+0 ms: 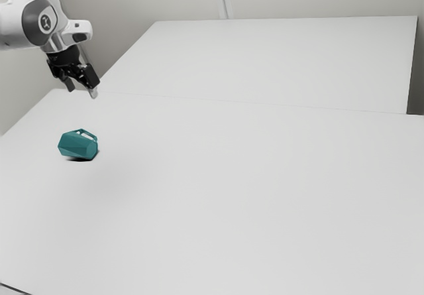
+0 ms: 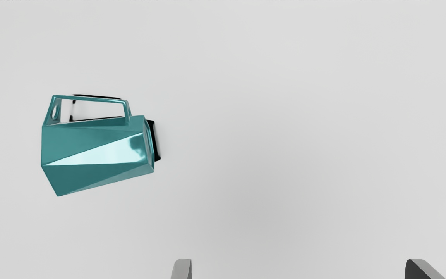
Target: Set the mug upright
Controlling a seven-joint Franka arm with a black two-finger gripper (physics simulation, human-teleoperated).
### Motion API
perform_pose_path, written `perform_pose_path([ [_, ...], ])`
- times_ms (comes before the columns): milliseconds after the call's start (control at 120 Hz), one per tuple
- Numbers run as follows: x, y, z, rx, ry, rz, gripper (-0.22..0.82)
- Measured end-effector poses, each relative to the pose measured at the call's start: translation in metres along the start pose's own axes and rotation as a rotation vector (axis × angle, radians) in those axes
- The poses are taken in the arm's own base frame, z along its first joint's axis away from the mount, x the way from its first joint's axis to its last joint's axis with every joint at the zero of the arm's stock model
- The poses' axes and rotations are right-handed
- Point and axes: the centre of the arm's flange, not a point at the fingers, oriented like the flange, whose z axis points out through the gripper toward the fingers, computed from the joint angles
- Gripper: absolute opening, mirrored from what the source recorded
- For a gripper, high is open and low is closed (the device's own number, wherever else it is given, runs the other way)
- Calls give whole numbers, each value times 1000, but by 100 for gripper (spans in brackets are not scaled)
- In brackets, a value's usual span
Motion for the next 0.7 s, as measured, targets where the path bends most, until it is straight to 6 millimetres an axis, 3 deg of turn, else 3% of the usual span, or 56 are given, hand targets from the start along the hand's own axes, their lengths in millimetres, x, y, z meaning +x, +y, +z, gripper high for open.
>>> perform_pose_path([
  [133, -3, -15, 3, -9, 24, -34, 60],
  [267, -29, -95, 30, -60, 37, -179, 60],
  [408, -42, -162, 77, -113, 37, -260, 60],
  [517, -52, -203, 106, -152, 54, -279, 60],
  [700, -55, -253, 154, -245, 100, -241, 60],
])
